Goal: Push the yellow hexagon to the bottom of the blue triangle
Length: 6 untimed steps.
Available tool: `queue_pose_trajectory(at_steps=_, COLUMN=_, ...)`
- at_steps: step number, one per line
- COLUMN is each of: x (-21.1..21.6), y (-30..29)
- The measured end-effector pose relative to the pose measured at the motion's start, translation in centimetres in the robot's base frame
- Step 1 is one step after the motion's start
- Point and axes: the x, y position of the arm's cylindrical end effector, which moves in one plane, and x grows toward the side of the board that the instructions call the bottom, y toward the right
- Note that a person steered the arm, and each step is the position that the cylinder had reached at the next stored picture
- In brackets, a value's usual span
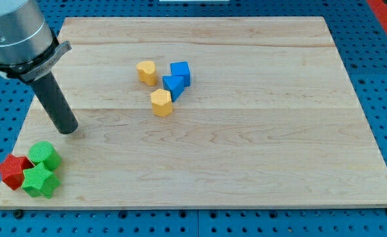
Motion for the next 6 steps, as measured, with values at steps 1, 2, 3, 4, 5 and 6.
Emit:
queue_pose_trajectory(at_steps=1, x=-0.3, y=-0.1)
queue_pose_trajectory(at_steps=2, x=-0.4, y=-0.2)
queue_pose_trajectory(at_steps=3, x=-0.4, y=0.9)
queue_pose_trajectory(at_steps=4, x=-0.4, y=4.2)
queue_pose_trajectory(at_steps=5, x=-0.7, y=8.7)
queue_pose_trajectory(at_steps=6, x=-4.5, y=12.6)
